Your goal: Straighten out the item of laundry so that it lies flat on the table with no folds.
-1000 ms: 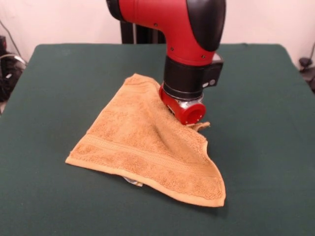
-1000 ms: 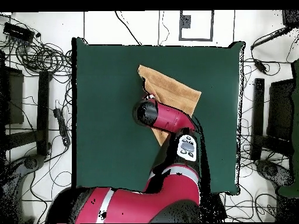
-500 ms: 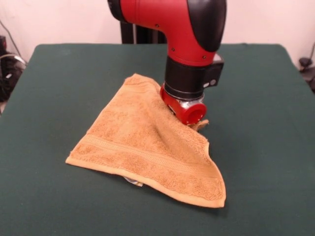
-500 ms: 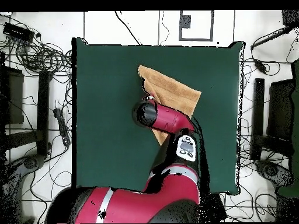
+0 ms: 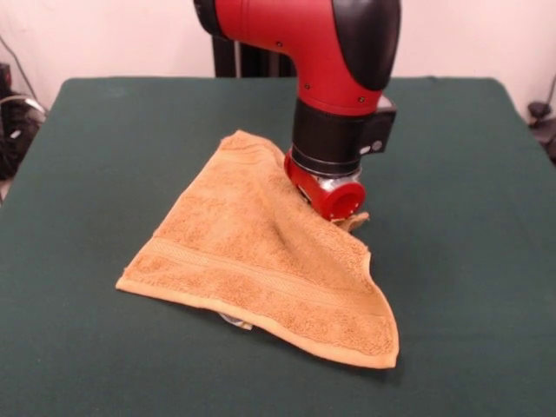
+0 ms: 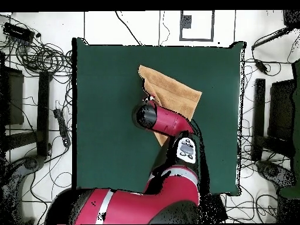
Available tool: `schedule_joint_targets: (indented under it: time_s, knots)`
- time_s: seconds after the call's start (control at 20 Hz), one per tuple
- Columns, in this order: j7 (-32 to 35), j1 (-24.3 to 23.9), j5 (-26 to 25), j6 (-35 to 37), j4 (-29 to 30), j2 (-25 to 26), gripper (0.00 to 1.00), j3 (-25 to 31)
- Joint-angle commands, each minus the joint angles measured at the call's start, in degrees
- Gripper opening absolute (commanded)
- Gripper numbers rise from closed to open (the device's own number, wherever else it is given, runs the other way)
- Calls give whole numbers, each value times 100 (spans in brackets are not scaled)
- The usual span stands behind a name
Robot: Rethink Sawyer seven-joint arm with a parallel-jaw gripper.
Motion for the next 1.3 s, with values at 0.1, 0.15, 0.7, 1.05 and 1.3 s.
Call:
schedule_joint_targets:
  time_s: [0.1,0.15,0.7,1.05,1.3]
  knots:
    - [1592,187,907,-460,1067,727,0,1676]
    - [1665,233,1049,-438,1118,716,0,1703]
    - [1765,641,2202,-400,1447,587,0,1707]
    - [1505,583,2532,-452,1630,519,0,1901]
    - [1205,616,2443,-475,1715,555,0,1905]
